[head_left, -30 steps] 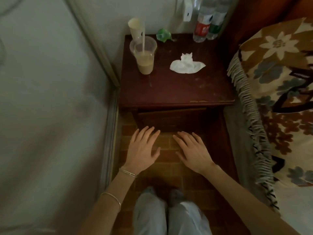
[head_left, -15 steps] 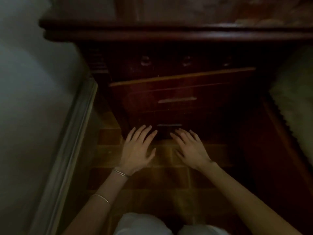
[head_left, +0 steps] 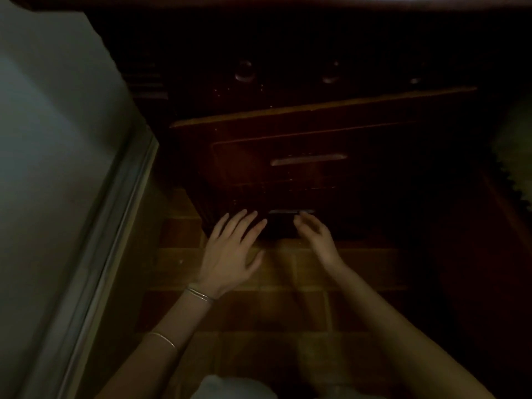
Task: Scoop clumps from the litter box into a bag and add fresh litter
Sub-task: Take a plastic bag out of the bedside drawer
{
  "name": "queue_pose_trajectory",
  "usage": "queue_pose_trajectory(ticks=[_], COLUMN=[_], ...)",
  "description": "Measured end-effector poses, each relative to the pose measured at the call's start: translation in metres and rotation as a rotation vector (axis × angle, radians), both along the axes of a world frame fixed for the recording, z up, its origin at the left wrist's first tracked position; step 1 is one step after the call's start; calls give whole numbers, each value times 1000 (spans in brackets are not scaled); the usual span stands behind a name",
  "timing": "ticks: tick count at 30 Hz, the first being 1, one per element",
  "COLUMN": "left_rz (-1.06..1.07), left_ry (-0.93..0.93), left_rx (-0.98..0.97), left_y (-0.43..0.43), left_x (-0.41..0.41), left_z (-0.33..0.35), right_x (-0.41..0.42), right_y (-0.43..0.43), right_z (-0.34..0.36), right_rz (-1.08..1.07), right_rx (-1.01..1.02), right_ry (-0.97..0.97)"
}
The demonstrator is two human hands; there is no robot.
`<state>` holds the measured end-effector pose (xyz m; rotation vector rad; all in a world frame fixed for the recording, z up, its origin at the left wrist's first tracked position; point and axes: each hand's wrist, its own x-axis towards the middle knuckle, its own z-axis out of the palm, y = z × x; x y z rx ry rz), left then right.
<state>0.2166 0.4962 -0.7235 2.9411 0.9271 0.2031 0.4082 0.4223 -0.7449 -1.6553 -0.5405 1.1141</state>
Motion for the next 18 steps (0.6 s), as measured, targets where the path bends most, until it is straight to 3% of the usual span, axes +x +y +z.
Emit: queue_pose_trajectory(ticks=[5, 8, 18], left_rz=[10, 0, -21], left_ry=[6, -3, -66], left_rx=[-20, -6, 33], left_y=[-3, -2, -16], left_x=[-7, -11, -22], left_z=[2, 4, 21], right_x=[5, 7, -10], right_y=[12, 17, -9], right_z=[5, 8, 14], right_rz=[-246, -336, -329], right_rx=[185, 245, 216], right_ry=[572, 794, 810])
